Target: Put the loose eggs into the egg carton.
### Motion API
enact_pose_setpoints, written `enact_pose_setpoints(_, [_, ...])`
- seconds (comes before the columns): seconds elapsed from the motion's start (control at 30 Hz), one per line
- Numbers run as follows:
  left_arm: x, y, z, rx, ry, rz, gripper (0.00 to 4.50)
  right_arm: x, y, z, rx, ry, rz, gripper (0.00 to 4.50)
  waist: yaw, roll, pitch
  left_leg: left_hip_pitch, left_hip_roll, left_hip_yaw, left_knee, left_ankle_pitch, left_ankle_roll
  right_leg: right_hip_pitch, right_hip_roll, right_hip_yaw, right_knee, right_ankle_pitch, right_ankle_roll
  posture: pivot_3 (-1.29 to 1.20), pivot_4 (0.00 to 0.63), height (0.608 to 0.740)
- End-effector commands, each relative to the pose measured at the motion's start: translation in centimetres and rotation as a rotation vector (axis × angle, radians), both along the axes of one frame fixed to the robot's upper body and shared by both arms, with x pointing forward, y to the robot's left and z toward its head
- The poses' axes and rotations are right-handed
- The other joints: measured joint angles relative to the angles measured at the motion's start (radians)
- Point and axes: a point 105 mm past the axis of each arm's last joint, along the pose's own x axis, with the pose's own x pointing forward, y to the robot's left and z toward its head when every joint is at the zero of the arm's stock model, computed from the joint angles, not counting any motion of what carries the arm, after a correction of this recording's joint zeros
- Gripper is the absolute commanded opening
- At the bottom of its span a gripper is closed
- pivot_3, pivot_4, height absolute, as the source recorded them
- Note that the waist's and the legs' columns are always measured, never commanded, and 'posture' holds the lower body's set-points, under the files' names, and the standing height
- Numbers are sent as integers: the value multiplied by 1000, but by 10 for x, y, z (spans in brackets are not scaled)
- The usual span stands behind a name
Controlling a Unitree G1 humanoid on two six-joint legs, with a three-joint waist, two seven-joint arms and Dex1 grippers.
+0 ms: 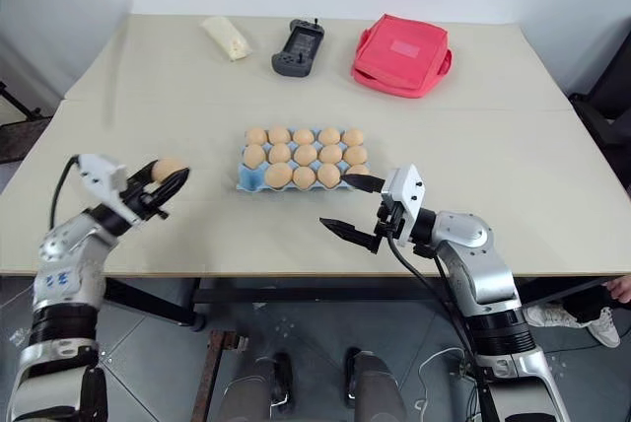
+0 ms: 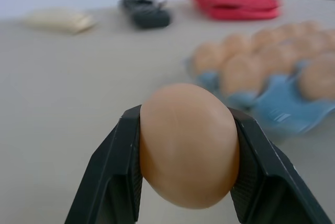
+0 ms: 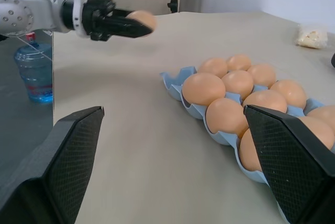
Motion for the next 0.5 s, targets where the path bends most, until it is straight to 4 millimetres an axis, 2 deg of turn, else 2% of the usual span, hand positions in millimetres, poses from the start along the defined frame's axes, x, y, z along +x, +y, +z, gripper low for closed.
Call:
enact_pose_setpoints(0.03, [11, -41, 8, 30, -8, -129, 1756, 0, -2, 13, 18, -57, -9, 4500, -2, 0, 0, 0, 0, 0, 1, 0, 0, 0, 0, 0, 0, 0, 0, 0, 150, 740])
enact_pose_setpoints(0.1, [23, -55, 7, 27, -3, -144, 1756, 0, -2, 14, 19, -64, -11, 4500, -3, 0, 0, 0, -1, 0, 4, 0, 1, 0, 1, 0, 2, 0, 1, 0, 150, 740])
enact_pose_setpoints(0.23, [33, -67, 2, 36, 23, -179, 1756, 0, -2, 18, 26, -79, -19, 4500, -15, 0, 0, 0, -2, 0, 6, 0, 1, 0, 3, 1, 3, 0, 0, 0, 150, 740])
enact_pose_setpoints(0.37, [33, -68, -4, 54, 42, -208, 2960, -1, -2, 18, 35, -86, -30, 4500, -13, 0, 0, 0, -1, -1, 6, 0, 0, -2, 5, 0, 8, -2, -3, 0, 150, 740])
enact_pose_setpoints(0.5, [30, -43, 4, 31, 12, -152, 4196, -2, -3, 17, 42, -83, -42, 4500, -8, 0, 0, 0, -1, -2, 8, 0, 0, -1, 4, 0, 10, -2, -3, 0, 150, 740])
